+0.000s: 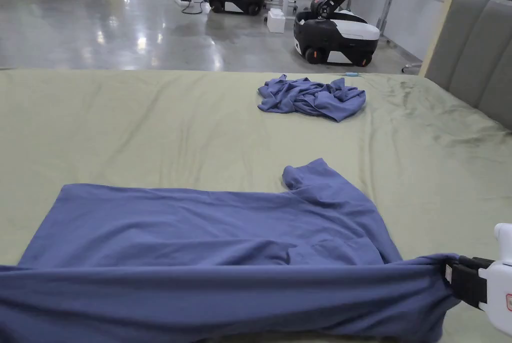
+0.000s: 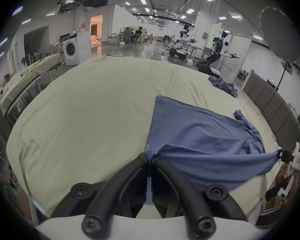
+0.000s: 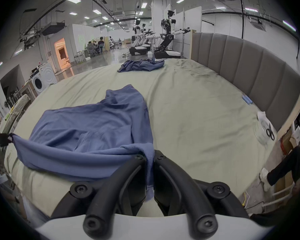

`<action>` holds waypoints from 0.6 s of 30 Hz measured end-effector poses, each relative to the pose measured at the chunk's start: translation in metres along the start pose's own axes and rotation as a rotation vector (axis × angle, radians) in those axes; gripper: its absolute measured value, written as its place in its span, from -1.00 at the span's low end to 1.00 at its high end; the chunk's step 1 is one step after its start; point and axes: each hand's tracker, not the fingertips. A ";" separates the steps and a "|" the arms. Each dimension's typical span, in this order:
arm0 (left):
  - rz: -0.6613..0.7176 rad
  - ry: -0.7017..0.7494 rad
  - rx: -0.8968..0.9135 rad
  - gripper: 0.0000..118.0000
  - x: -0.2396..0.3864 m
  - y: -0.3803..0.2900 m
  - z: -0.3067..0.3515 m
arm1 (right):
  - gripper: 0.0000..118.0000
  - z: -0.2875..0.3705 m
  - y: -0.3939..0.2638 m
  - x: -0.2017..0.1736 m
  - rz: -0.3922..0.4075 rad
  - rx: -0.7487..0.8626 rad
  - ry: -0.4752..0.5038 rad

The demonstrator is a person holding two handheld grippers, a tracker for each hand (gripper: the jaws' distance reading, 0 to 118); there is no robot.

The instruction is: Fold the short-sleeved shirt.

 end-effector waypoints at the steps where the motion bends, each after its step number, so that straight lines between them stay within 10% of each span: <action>1: -0.006 0.001 -0.008 -0.95 0.006 0.006 -0.015 | -0.87 -0.010 0.005 0.000 0.005 -0.004 -0.009; 14: -0.041 0.059 -0.137 -0.95 0.024 0.018 -0.122 | -0.85 -0.110 0.006 0.006 -0.074 -0.158 -0.021; 18: 0.012 0.051 -0.130 -0.37 0.009 0.001 -0.112 | 0.55 -0.107 0.003 0.011 -0.103 -0.133 -0.051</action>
